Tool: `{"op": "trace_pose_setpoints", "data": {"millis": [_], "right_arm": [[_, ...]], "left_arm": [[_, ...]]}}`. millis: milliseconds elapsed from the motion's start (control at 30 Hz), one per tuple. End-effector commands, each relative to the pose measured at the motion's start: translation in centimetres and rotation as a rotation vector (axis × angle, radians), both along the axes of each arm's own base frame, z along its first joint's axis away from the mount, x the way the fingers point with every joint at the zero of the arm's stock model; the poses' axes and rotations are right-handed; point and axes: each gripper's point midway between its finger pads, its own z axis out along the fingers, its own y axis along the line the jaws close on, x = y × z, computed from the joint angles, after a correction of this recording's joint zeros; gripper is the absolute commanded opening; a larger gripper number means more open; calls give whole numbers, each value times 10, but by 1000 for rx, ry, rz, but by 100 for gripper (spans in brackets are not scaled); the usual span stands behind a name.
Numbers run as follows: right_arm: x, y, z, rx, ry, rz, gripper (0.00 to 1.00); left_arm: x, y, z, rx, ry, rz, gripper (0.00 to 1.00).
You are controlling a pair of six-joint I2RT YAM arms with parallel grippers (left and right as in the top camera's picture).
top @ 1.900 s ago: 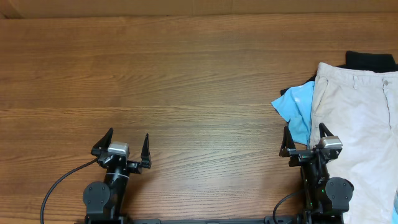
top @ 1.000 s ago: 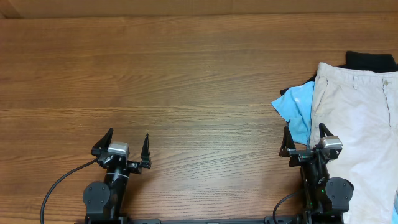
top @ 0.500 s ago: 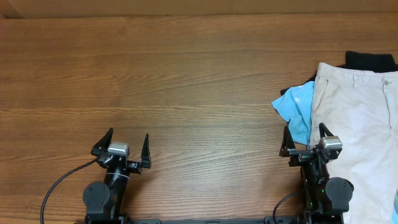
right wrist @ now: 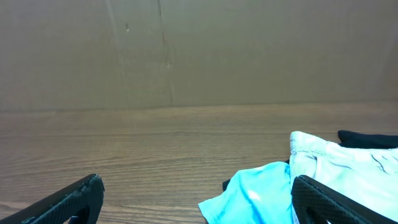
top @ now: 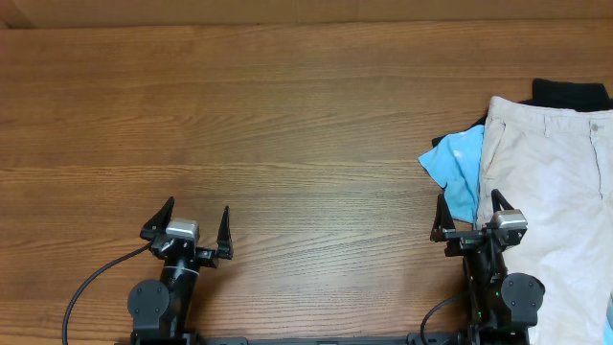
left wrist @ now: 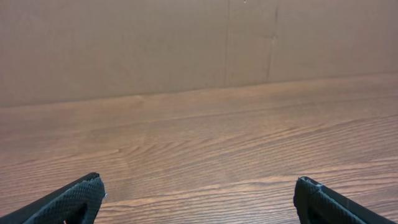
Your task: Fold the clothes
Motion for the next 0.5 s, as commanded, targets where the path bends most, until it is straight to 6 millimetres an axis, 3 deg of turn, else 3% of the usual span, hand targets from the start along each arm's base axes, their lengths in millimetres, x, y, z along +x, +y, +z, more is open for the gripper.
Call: {"op": "trace_pose_setpoints", "data": {"millis": [0, 167, 300, 367, 467], "right_arm": [[0, -3, -1, -1, -8, -14, 100], [0, -2, 1, -1, -15, -10, 100], [-2, 11, 6, 44, -29, 68, 100], [-5, 24, 25, 89, -98, 147, 100], [-12, 33, 53, 84, -197, 208, 100]], "left_arm": [[0, 0, 0, -16, -3, 6, 100], [0, 1, 2, -15, -11, 7, 100], [0, -1, 4, -16, -19, 0, 100], [-2, -9, 15, -17, -62, -51, 100], [-11, -28, 54, -9, -192, -165, 100]]}}
